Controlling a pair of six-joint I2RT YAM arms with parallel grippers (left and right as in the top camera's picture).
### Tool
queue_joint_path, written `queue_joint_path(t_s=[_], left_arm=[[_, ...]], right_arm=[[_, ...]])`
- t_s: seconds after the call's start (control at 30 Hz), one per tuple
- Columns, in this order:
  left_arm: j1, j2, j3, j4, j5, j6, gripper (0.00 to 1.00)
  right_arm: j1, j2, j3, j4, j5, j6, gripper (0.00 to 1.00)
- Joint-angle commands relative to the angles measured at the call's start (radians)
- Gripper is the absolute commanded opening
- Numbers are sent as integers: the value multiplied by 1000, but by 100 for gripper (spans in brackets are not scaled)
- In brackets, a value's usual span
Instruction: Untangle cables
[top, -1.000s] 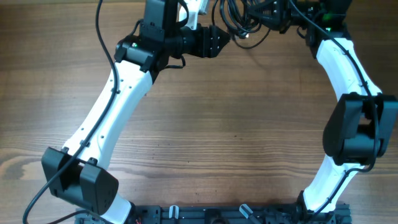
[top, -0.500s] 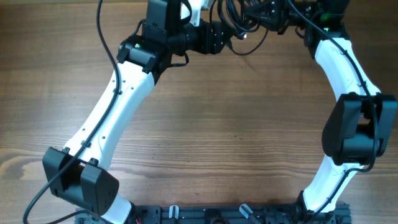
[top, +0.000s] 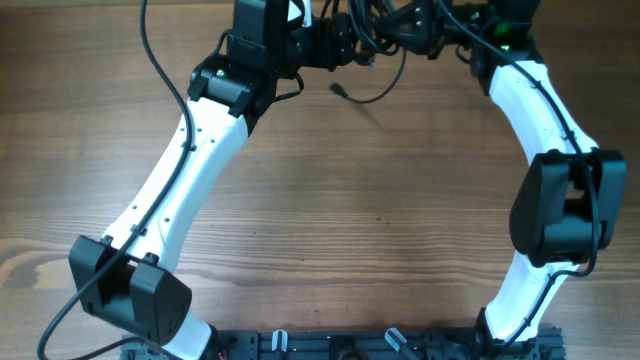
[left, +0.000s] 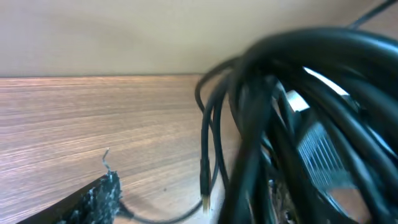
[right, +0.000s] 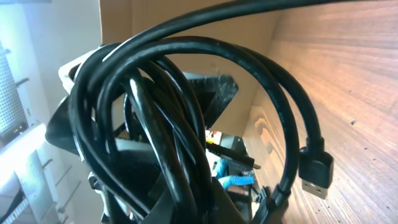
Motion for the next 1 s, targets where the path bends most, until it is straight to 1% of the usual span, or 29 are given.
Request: queue_joint_path(t_s=[0.0,0.03,0.07,0.1,0.13,0.23,0.27,0.4,0.43,0.47,0.5,0.53,0.57,0.6,0.63,0.67,0.7,0.73,0.8,0.87,0.97], left_arm=[[3,19,4,5,-53,-18,57],[6,19,4,2,-53,-18,42],[8,19,4,-2,-53,-17,31],[12,19,4,-7,-53,-18,10],[15,19,4,-13,-53,-18,4],[24,19,4,-37,-53,-18,4],[30,19,4,-76,-53,-17,4],[32,19,4,-148,-53,-17,4],[32,19,4,-173,-53,-17,4],[32,19,4,-193,-52,-17,4],[32,19,4,-212,-52,-16,4],[32,19,4,-228,-48,-13,4],[32,19,4,-245,-31,-10,4],[32,19,4,-253,-20,-10,4],[32,19,4,-262,-5,-10,4],[32,19,4,-270,18,-10,4],[32,19,4,-275,39,-10,4],[32,19,4,-285,62,-10,4],[32,19,4,-304,61,-10,4],[32,19,4,-330,49,-10,4],[32,25,4,-379,-31,-22,4]], right_arm=[[25,-6,12,10,-63,-24,4],[25,-6,12,9,-63,-27,4],[25,-6,12,9,-63,-31,4],[24,-6,12,9,-63,-37,4],[24,-6,12,9,-63,-42,4],[24,-6,12,9,-62,-60,4],[18,-6,12,8,-50,-111,4],[0,-5,5,-52,-4,-210,5],[-8,-5,-2,-75,22,-244,9],[-16,-5,-5,-107,42,-275,17],[-23,-5,-8,-148,64,-312,21],[-31,-5,-8,-201,90,-356,28],[-39,-5,-8,-259,120,-403,37],[-46,-5,-8,-325,156,-450,42],[-54,-5,-8,-396,200,-498,50],[-63,-5,-8,-485,262,-557,55],[-66,-5,-8,-560,319,-605,57],[-71,-5,-8,-675,420,-675,59],[-71,-6,-8,-772,505,-731,58],[-71,-10,-8,-854,580,-783,59],[-62,-23,-7,-910,635,-846,58]])
